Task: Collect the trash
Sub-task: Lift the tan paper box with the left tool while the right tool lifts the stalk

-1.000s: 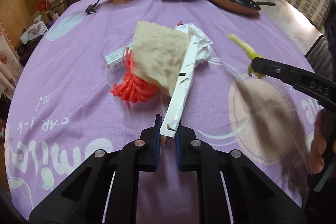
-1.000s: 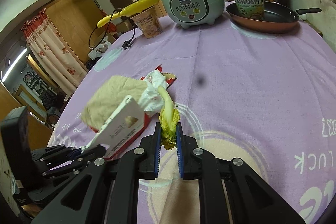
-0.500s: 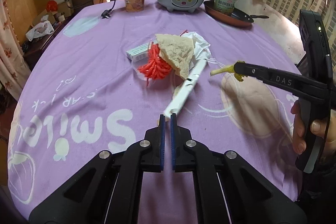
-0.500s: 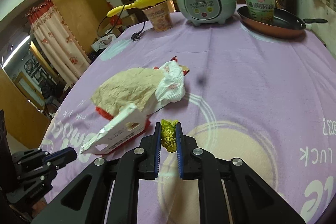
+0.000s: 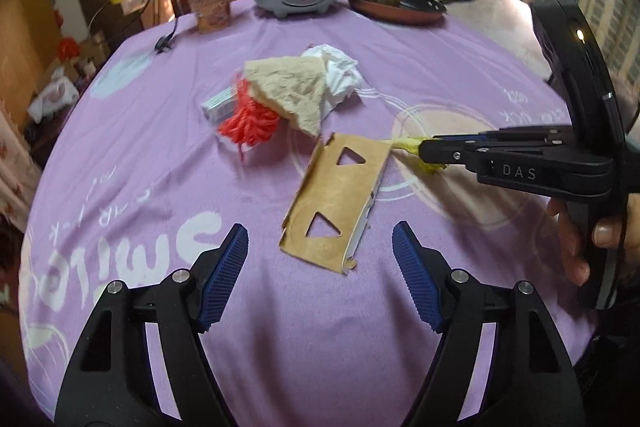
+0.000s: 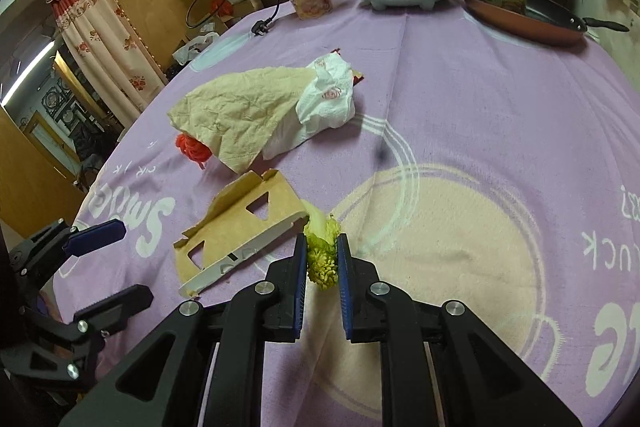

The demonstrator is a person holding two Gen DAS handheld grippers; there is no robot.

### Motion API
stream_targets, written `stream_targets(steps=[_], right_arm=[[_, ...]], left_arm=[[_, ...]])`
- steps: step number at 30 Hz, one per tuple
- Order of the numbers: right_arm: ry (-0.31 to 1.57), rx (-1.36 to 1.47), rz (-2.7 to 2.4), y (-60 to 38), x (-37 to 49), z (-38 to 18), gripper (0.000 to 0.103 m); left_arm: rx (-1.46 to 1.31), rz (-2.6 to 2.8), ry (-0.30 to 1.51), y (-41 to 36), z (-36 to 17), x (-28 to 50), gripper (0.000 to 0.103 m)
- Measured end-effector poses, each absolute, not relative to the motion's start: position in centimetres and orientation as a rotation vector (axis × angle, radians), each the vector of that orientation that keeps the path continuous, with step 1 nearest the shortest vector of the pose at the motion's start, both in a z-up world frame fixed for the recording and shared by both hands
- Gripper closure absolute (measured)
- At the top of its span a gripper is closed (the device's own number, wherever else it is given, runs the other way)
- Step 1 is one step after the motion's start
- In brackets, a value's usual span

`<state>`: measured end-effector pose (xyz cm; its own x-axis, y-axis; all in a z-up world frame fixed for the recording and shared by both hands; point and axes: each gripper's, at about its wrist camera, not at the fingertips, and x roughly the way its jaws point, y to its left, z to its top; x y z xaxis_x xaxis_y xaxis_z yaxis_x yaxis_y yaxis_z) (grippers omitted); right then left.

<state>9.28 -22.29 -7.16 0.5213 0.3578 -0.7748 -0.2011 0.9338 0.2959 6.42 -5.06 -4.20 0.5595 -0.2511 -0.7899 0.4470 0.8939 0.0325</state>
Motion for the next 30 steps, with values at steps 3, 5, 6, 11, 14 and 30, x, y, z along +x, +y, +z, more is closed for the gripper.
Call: stream_targets(steps=[3, 5, 6, 11, 14, 30], right_arm=[[0.978, 0.183, 0.345, -22.5, 9.4, -7.6, 0.075], [0.976, 0.185, 0.345, -22.7, 9.5, -7.7, 0.068], [0.978, 0.189, 0.345, -22.8, 9.5, -7.8, 0.067], [0.998, 0.183, 0.362, -22.7, 9.8, -8.2, 0.065], [0.996, 0.17, 0.373, -22.4, 9.8, -8.2, 0.059], [0.974, 0.076, 0.362, -21.1, 10.0, -8.1, 0.074]], left_arm=[[0.313, -0.414, 0.892, -6.7, -5.2, 7.3, 0.03], [0.354, -0.41, 0.903, -7.9, -6.1, 8.0, 0.03], [0.372, -0.41, 0.908, -8.4, -6.6, 8.3, 0.03], [0.451, -0.381, 0.933, -9.3, -8.5, 10.0, 0.028], [0.42, -0.393, 0.946, -8.8, -8.4, 10.8, 0.025], [0.311, -0.494, 0.984, -8.0, -7.6, 10.7, 0.043]])
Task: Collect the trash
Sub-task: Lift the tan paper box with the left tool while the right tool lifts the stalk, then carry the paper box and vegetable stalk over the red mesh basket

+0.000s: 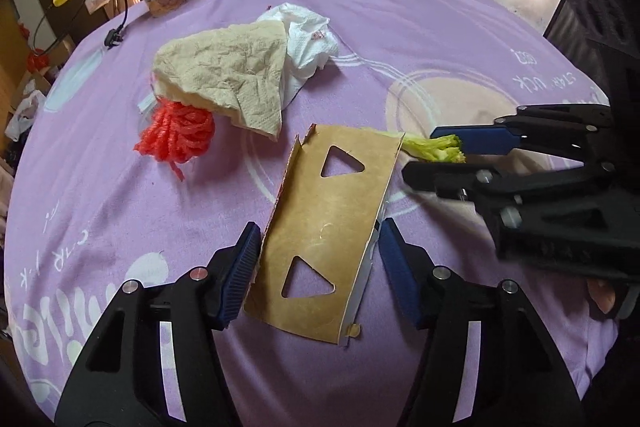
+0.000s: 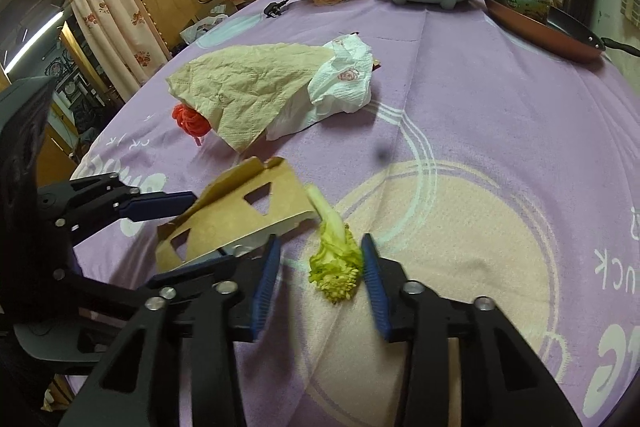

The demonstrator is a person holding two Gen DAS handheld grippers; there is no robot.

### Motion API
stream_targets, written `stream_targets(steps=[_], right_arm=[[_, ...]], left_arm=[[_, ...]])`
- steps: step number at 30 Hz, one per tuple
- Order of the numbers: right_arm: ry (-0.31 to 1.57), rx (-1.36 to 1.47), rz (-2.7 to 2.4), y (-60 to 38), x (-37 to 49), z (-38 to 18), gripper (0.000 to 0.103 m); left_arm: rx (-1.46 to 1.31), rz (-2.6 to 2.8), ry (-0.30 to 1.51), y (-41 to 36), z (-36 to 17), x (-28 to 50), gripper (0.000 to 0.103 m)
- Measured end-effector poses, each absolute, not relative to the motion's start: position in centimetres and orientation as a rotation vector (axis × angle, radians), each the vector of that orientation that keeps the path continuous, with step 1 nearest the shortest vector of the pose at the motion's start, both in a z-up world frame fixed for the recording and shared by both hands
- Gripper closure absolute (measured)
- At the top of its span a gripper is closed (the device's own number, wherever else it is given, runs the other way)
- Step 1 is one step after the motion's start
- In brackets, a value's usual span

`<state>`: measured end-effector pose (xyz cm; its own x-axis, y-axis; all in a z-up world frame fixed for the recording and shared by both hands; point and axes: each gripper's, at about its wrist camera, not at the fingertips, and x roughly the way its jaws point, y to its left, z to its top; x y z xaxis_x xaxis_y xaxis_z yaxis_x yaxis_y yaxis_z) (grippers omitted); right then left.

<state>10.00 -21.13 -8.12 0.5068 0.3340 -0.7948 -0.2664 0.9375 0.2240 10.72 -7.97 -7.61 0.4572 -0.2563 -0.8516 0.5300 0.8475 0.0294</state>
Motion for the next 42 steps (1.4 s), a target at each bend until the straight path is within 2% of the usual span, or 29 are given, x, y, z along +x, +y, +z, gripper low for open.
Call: stream_targets(steps=[1, 2, 8, 15, 18, 31, 42], right_arm=[[0.976, 0.08, 0.361, -21.2, 10.0, -8.2, 0.084], [0.987, 0.101, 0.377, -21.4, 10.1, -8.3, 0.087], [0.985, 0.102, 0.373, -21.3, 9.9, -8.4, 0.087], [0.966, -0.03, 0.338, -19.3, 9.5, -8.2, 0.08], [0.964, -0.062, 0.315, -18.8, 9.3, -8.1, 0.088], [0.9, 0.038, 0.342, -18.9, 5.7, -4.2, 0.089], [0.871, 0.035, 0.397, -15.6, 0.8, -2.7, 0.089]], left_arm=[[0.309, -0.495, 0.978, -7.8, -7.5, 10.6, 0.042], [0.306, -0.493, 0.968, -7.6, -7.1, 10.3, 0.042], [0.286, -0.473, 0.935, -6.1, -5.7, 8.8, 0.042], [0.23, -0.421, 0.906, -2.9, -4.0, 6.7, 0.043], [0.209, -0.393, 0.891, -1.3, -3.2, 5.5, 0.043], [0.067, -0.284, 0.879, 5.4, -2.3, 0.2, 0.042], [-0.011, -0.271, 0.851, 7.7, -1.9, -3.8, 0.042]])
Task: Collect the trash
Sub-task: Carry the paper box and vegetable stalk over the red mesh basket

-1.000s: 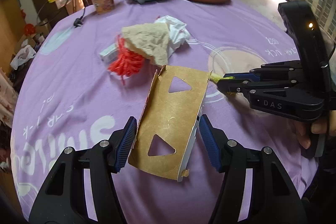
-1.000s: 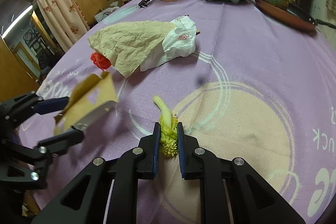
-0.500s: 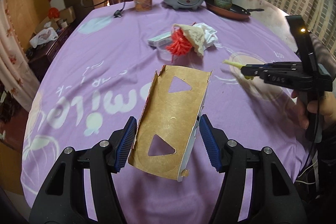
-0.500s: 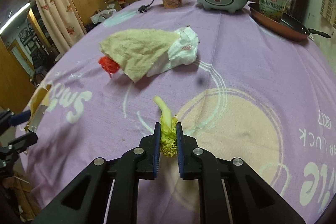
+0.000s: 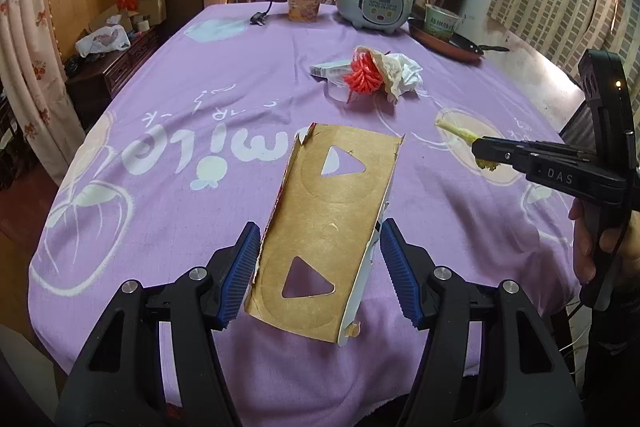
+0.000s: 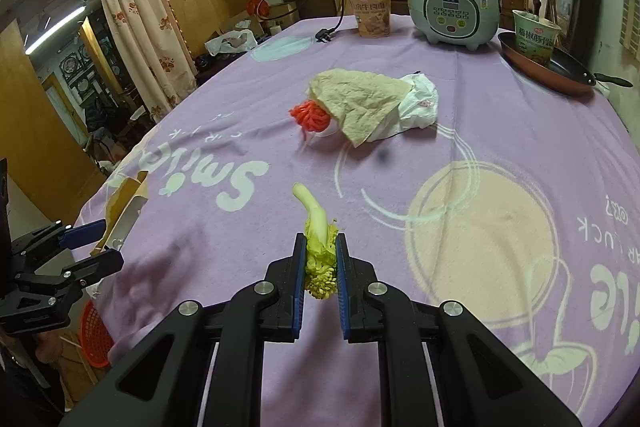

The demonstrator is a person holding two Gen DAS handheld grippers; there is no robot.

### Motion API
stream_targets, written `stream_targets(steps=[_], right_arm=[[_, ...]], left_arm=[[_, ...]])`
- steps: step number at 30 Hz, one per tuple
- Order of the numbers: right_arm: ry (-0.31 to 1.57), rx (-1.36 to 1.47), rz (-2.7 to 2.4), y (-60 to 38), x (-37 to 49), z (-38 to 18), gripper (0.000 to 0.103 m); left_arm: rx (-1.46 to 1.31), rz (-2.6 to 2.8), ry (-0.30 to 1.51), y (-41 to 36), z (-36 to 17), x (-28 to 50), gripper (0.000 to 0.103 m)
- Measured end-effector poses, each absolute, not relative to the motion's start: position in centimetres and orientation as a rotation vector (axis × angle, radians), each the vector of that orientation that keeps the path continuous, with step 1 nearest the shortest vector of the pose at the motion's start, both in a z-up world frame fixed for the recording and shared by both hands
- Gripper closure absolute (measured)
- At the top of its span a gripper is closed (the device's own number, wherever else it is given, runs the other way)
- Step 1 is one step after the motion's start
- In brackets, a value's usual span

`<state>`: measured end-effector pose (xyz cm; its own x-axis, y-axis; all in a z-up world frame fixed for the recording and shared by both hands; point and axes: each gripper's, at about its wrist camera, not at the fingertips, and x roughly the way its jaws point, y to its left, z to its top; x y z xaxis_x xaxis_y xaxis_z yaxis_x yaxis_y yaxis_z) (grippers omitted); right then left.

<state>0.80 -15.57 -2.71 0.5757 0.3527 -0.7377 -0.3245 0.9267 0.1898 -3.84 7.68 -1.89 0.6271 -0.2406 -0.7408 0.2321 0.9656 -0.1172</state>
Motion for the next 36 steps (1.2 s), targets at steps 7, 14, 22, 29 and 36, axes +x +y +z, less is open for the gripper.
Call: stream_targets(steps=[7, 14, 22, 29, 36], right_arm=[[0.863, 0.042, 0.429, -14.2, -1.5, -2.3, 0.089], [0.847, 0.024, 0.5, -11.5, -4.0, -1.5, 0.089], [0.823, -0.023, 0.603, -6.2, -6.6, -0.6, 0.089], [0.804, -0.067, 0.718, -1.2, -9.2, -0.1, 0.089], [0.821, -0.114, 0.802, 2.6, -11.3, -0.6, 0.089]], left_arm=[[-0.018, -0.25, 0.822, 8.6, -1.6, -5.8, 0.042], [-0.068, -0.19, 0.791, 11.9, -1.3, -8.9, 0.042], [-0.157, -0.086, 0.762, 17.2, -1.4, -13.1, 0.042], [-0.227, -0.01, 0.731, 21.0, -1.8, -16.9, 0.042], [-0.296, 0.055, 0.748, 23.9, -3.1, -18.8, 0.042]])
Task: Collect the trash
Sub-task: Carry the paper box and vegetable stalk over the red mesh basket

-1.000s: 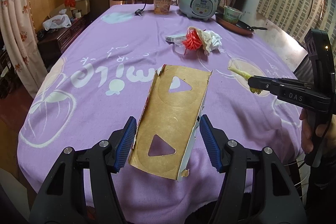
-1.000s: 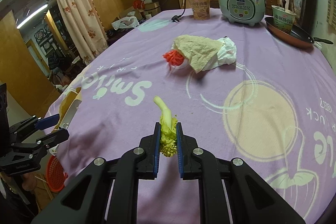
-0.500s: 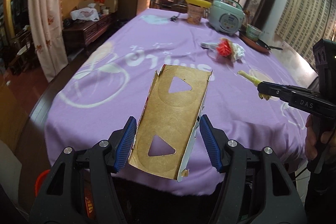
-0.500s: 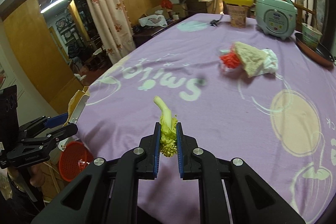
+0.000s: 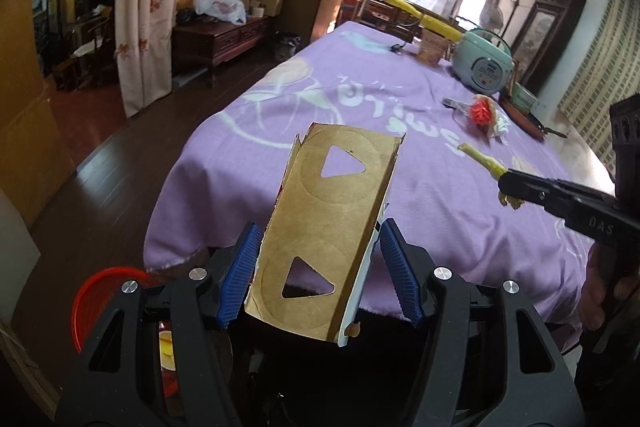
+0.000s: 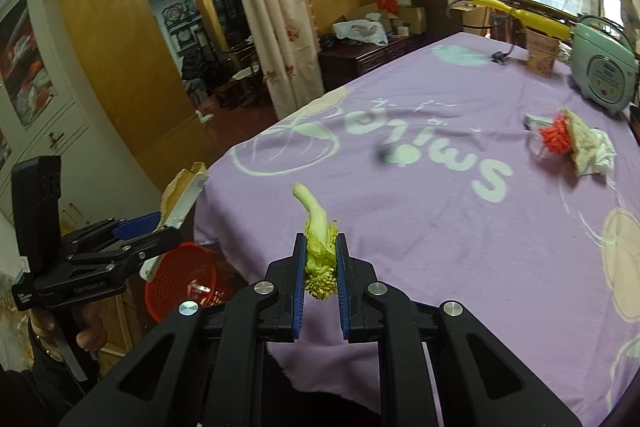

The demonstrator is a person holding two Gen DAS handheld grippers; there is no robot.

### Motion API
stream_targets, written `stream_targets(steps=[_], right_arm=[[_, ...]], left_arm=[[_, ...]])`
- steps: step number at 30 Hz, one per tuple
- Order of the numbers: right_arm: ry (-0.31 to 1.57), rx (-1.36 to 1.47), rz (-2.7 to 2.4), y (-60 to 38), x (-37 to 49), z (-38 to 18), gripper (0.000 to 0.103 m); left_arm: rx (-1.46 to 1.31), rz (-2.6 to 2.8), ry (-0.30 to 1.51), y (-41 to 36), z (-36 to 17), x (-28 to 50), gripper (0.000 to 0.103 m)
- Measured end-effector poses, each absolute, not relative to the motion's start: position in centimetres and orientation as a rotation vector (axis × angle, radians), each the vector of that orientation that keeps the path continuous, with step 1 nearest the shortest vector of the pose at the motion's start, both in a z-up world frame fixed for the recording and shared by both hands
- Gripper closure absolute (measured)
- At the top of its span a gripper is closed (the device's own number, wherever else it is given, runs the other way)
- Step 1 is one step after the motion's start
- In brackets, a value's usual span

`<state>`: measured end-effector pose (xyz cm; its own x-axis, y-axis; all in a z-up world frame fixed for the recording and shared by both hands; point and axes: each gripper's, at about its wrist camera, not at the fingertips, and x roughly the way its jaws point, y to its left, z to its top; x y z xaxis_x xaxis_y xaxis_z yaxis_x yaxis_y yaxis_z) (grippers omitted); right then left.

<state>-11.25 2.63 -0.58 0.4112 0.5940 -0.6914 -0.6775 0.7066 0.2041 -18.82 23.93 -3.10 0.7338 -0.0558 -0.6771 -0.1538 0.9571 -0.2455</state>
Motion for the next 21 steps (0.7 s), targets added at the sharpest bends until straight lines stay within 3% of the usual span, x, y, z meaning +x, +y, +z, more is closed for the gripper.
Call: stream_targets(steps=[12, 21], right_arm=[[0.864, -0.258, 0.973, 11.0, -14.4, -2.4, 0.089], [0.91, -0.392, 1.129, 19.6, -17.9, -4.4, 0.089]], left_arm=[[-0.302, 0.21, 0.749, 28.2, -4.1, -21.7, 0.042], [-0.397, 0.377, 0.811, 35.1, -7.8, -25.7, 0.042]])
